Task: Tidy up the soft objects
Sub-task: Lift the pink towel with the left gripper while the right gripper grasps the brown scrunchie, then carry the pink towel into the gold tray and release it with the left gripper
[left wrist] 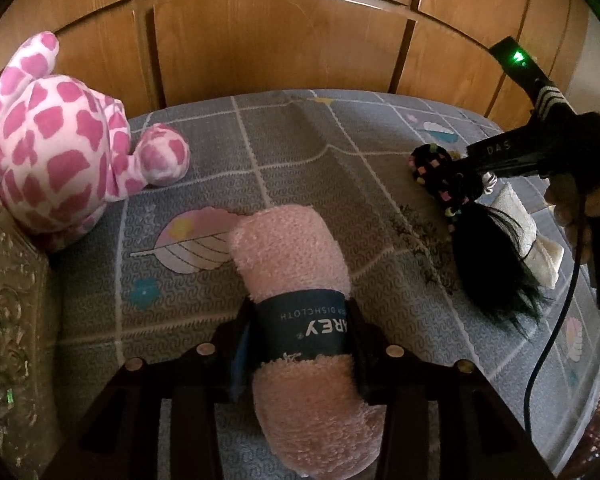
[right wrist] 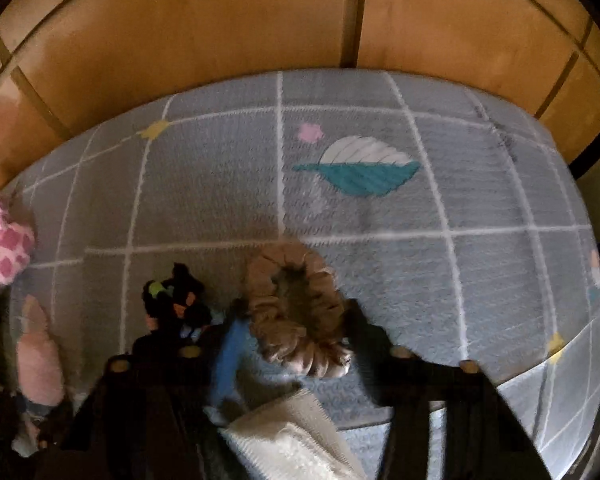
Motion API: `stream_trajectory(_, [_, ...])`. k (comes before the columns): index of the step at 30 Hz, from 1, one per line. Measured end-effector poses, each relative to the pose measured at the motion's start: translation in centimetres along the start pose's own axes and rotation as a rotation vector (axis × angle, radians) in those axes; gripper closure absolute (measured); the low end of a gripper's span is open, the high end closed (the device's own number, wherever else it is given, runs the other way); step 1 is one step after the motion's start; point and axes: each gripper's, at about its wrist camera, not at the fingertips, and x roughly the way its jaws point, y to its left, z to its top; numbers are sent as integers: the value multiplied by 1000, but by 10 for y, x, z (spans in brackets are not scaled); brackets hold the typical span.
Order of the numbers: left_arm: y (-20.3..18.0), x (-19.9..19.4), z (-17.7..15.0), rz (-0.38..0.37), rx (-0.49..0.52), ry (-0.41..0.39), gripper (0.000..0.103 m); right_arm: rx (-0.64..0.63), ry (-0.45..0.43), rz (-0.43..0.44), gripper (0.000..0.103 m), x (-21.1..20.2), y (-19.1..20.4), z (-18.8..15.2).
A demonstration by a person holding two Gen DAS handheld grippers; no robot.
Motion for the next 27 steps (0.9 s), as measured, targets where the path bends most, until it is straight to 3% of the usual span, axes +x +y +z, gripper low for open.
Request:
stream_trajectory(1, [0,0,0,-2,-3,-2,60,14,-8,2,84,-1,-3,0])
stream_trajectory(9, [1,-1,-1,-1,-4,-10,60,89,-126,36,87,-46,-24,-11])
stream_trajectory(12, [0,-1,-1,4,0,-11,60,84,-168,100,87,-76,-20,-24])
stream_trajectory(16, [0,-2,-1,6,2,-11,60,11,-109,216,86,-94,4,-62])
stream_trajectory(19, [-1,-1,1,13,15,-9,60,-67,-36,248,86,-88,25,-97])
stream_trajectory(24, [-6,0,9,38,48,35,66,-146,77,165,86,-54,42,-132])
stream_trajectory(27, [-8,-4,19,31,42,61,67,-171,49,150,86,-54,47,-131])
